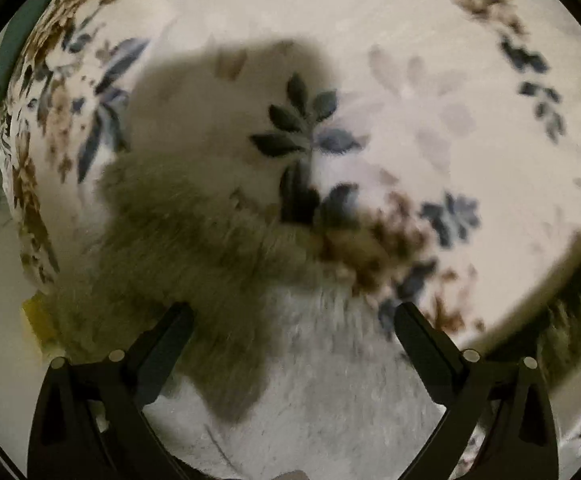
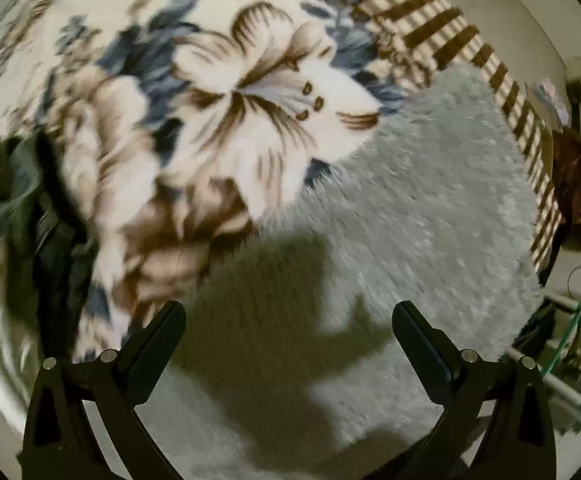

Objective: Fold towel

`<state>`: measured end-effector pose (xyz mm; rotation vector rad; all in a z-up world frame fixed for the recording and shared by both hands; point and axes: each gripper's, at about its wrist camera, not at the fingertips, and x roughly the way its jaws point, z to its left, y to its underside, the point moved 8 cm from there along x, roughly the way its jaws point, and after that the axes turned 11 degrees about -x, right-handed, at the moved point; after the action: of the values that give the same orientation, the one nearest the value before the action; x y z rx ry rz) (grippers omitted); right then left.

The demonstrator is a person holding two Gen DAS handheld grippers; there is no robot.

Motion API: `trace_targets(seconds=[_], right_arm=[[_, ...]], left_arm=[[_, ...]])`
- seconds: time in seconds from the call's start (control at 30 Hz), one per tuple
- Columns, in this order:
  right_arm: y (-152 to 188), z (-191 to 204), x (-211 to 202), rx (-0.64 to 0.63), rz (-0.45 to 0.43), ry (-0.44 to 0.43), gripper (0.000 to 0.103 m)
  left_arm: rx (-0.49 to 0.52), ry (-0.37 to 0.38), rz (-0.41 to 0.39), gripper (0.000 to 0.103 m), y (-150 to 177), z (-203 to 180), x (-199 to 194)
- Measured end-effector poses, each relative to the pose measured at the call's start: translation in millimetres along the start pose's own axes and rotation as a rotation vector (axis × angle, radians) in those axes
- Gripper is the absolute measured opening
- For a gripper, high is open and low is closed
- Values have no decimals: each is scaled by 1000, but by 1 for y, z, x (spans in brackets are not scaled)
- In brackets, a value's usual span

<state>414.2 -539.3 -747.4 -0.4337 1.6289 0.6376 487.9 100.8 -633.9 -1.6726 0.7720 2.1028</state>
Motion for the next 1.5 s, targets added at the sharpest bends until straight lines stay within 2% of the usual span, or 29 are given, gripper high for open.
trace_targets(seconds=[0.03,0.1,0.13,0.17,0.2,0.23,0.27,0.33,0.4,0.43,0.57,0.63,0.73,0.77,0.8,0.9,0.97,1.07,1.17,1.3,1.4,1.47,1.5], right_arm=[[-3,2,9,16,14,-6,103],[-9,7,27,48,39,-22,103],[-10,9,35,57,50,-28,101],[-11,11,41,64,55,-32,98],[-12,12,44,66,55,-39,87],[-11,14,47,64,55,-41,72],[-10,15,49,57,51,-39,65],[-11,12,48,45,25,-35,26],[-6,5,41,43,-7,-49,12],[-4,0,39,41,-20,-67,10],[18,-11,11,0,-87,-124,8],[36,-16,-8,-34,-123,-146,8],[70,-33,-33,-80,-162,-182,8],[71,-39,-42,-91,-170,-193,8],[84,-49,-50,-101,-181,-199,8],[104,-93,-68,-116,-185,-226,8],[137,-127,-74,-123,-173,-226,8],[180,-170,-58,-142,-147,-194,8],[217,-203,-19,-146,-90,-167,8],[239,-225,34,-175,-59,-108,8],[244,-237,64,-155,-24,-98,8],[247,-243,72,-138,15,-131,16],[247,-246,70,-133,19,-151,28]], left_arm=[[2,-17,-6,82,-1,0,4],[-2,-35,-35,45,-2,5,6],[-2,-29,-49,37,-1,7,5],[2,-20,-69,24,0,9,2],[8,-4,-96,18,2,15,-4],[13,15,-107,17,6,20,-8],[24,34,-119,14,11,25,-14],[38,70,-141,13,21,37,-26],[50,110,-156,12,34,51,-42],[50,128,-161,12,40,59,-48],[60,208,-191,11,66,95,-79],[61,251,-210,11,81,122,-96],[71,295,-234,11,91,141,-117],[81,305,-240,11,100,157,-121],[87,305,-247,11,103,163,-118],[93,294,-248,11,128,211,-107],[81,274,-230,11,145,245,-88],[57,205,-211,9,158,292,-45],[21,135,-194,9,159,327,4],[-10,76,-187,9,148,348,54],[-8,108,-184,10,147,346,61],[24,142,-211,11,149,340,51],[42,158,-226,11,152,337,44]])
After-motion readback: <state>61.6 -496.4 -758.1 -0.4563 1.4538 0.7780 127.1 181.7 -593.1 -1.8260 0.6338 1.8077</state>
